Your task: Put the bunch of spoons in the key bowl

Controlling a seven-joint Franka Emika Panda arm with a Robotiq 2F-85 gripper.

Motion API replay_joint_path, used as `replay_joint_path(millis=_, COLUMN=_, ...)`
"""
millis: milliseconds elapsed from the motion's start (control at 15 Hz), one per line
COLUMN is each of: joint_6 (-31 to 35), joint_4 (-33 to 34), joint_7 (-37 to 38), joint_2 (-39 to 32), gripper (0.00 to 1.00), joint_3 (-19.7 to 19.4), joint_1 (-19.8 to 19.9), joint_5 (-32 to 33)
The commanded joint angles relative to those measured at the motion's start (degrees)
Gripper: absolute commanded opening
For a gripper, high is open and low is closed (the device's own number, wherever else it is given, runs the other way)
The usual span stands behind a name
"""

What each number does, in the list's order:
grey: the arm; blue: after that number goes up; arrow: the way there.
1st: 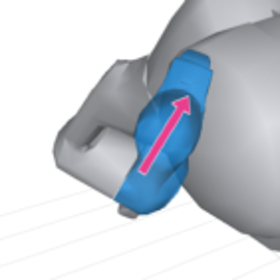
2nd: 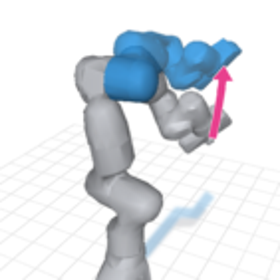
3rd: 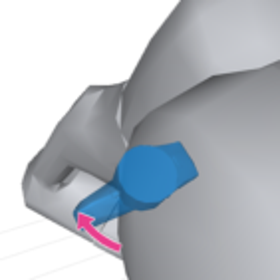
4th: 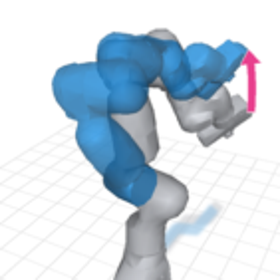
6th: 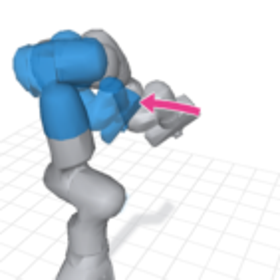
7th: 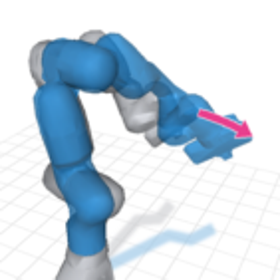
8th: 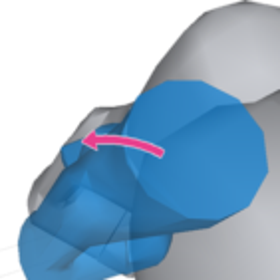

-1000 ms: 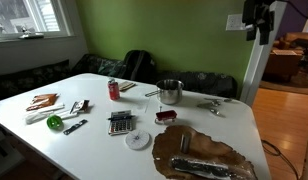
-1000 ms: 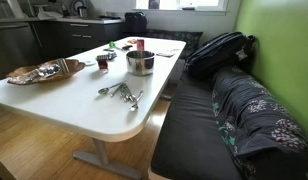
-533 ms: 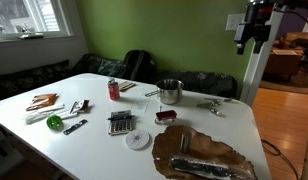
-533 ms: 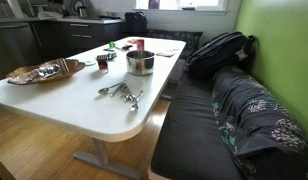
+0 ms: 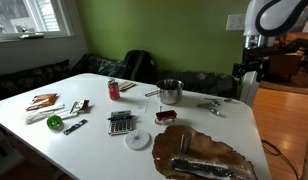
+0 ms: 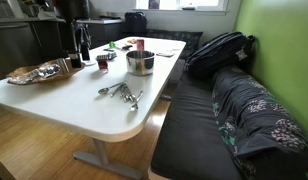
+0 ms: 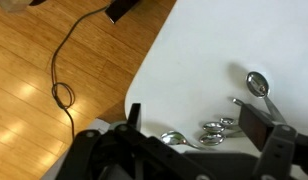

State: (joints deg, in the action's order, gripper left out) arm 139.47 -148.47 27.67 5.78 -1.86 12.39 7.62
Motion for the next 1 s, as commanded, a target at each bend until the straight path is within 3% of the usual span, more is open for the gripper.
replay_joint_path(millis=0, joint_6=-0.1, joint_4=0.4, joint_7=0.6, joint_2=-0.6, gripper=1.00, joint_3=-1.3, joint_1=-1.3, joint_5=0.2)
replay_joint_path(millis=67, joint_6=-0.1, joint_4=0.8, joint_7=0.7, joint_2=-0.9, gripper=1.00, joint_3=-1.3, joint_1=-1.3, joint_5=0.2)
replay_joint_path(millis=133, joint_6=3.9, joint_4=0.7, joint_7=5.5, joint_2=-1.5, gripper=1.00, joint_3=-1.1, joint_1=-1.1, joint_5=1.5)
replay_joint_path(millis=400, joint_6=23.2, joint_4=4.0, joint_7=13.2, joint_2=-12.2, gripper=1.00, joint_3=-2.1, joint_1=-1.7, joint_5=-2.3)
replay_joint_path(millis=533, joint_6=29.4, joint_4=6.7, joint_7=12.7, joint_2=-18.2, gripper=1.00, joint_3=-2.2, joint_1=-3.4, joint_5=-9.1)
replay_joint_path(millis=800, joint_6=24.8, joint_4=13.3, joint_7=9.3, joint_2=-25.1, gripper=1.00, joint_3=1.0, joint_1=-5.3, joint_5=-22.4)
replay_joint_path(millis=867, joint_6=27.2, joint_4=9.6, joint_7=9.4, joint_2=-21.9, gripper=1.00, joint_3=-2.0, joint_1=-7.2, joint_5=-19.7)
replay_joint_path(millis=933, joint_6=26.7, joint_4=11.1, joint_7=9.4, joint_2=-23.5, gripper=1.00, joint_3=-1.4, joint_1=-7.6, joint_5=-21.5)
